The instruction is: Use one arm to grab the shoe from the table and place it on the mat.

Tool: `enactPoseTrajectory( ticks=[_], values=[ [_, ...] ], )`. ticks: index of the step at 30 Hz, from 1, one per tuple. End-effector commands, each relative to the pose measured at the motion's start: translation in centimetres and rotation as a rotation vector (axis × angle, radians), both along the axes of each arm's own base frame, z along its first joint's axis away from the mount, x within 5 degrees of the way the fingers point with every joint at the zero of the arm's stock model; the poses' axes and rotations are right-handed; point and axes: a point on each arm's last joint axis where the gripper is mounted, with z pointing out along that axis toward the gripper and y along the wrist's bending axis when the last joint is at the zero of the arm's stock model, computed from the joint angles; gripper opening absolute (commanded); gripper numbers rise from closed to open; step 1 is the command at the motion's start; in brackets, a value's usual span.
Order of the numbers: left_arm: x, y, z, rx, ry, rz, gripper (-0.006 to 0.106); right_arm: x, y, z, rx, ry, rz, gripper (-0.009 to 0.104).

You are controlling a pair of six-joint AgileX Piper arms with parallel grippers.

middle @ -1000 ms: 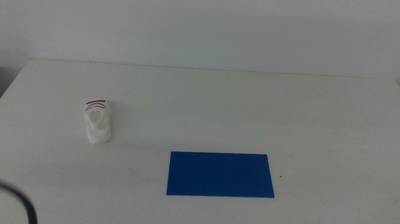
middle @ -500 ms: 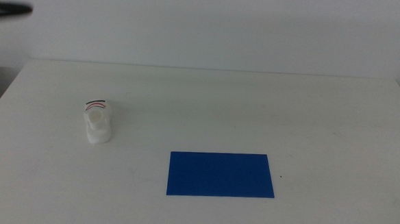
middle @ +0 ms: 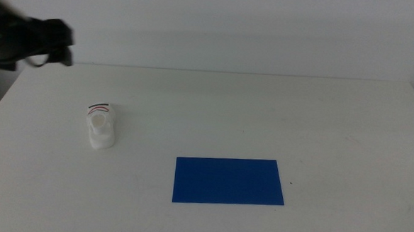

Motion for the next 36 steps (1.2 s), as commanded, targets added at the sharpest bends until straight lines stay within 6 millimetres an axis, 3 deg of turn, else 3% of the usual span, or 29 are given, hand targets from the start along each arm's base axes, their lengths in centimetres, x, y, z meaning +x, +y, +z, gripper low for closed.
enactPoseTrajectory(
  ticks=[1, 8, 15, 25, 36],
  values=[
    [1.8, -1.0, 1.4, -0.032, -0.059, 0.055, 0.091, 0.0, -0.1, 1.2, -0.022, -0.093, -0.003, 0.094],
    [7.4, -2.7, -1.8, -0.008, 0.158, 0.136, 0.091, 0.0, -0.1, 1.2, -0.022, -0.093, -0.003, 0.094],
    [10.7, -3.5, -6.0, -0.041, 0.254, 0.16, 0.091, 0.0, -0.1, 1.2, -0.022, -0.093, -0.003, 0.094],
    [13.7, -3.2, -11.4, -0.1, 0.298, 0.223, 0.091, 0.0, -0.1, 1.2, -0.022, -0.093, -0.003, 0.094],
    [15.3, -2.2, -14.2, -0.096, 0.289, 0.191, 0.091, 0.0, -0.1, 1.2, -0.022, -0.093, -0.003, 0.094]
  ],
)
